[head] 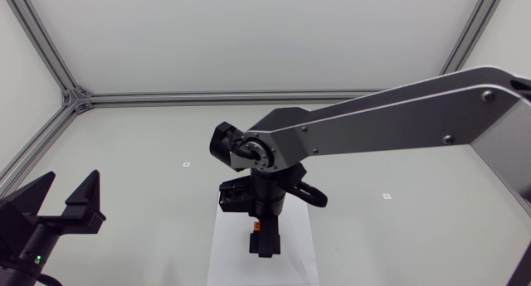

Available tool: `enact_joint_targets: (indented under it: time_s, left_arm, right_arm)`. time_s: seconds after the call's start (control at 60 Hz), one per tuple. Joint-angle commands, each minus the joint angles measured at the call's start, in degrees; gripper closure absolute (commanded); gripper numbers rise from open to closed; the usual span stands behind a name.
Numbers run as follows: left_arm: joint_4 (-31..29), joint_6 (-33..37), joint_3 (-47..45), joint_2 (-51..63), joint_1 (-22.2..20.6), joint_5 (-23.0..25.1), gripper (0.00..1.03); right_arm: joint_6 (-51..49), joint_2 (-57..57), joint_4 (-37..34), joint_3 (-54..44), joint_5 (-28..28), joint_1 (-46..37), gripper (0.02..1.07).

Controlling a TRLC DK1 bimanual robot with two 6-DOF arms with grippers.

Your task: Pick up the orange 2x2 brick with the right arm and stack it on top of the green 2x2 brick in the center

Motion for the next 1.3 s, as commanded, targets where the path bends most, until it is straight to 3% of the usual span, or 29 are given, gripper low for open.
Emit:
enact_joint_targets:
  time_s: [0.0, 0.35, 0.667, 1.05, 1.283]
  left_arm:
    - [-0.9, 0.7, -2.3, -0.5, 0.1, 0.2, 0.04]
    - [-0.8, 0.7, -2.3, -0.5, 0.1, 0.2, 0.04]
    - [-0.8, 0.7, -2.3, -0.5, 0.1, 0.2, 0.04]
    - [-0.9, 0.7, -2.3, -0.5, 0.1, 0.2, 0.04]
    - [-0.8, 0.7, -2.3, -0.5, 0.1, 0.2, 0.04]
  right_arm:
    - [0.7, -2.9, -1.4, 0.2, -0.3, -0.6, 0.05]
    - [2.6, -13.0, -4.2, 0.9, -1.5, -2.2, 0.05]
    - [6.0, -26.3, -4.2, -2.6, -3.9, -8.6, 0.05]
    - [7.4, -46.7, -1.7, -15.7, -5.8, -27.0, 0.05]
    - [7.0, -58.5, 6.2, -28.1, -6.9, -36.5, 0.05]
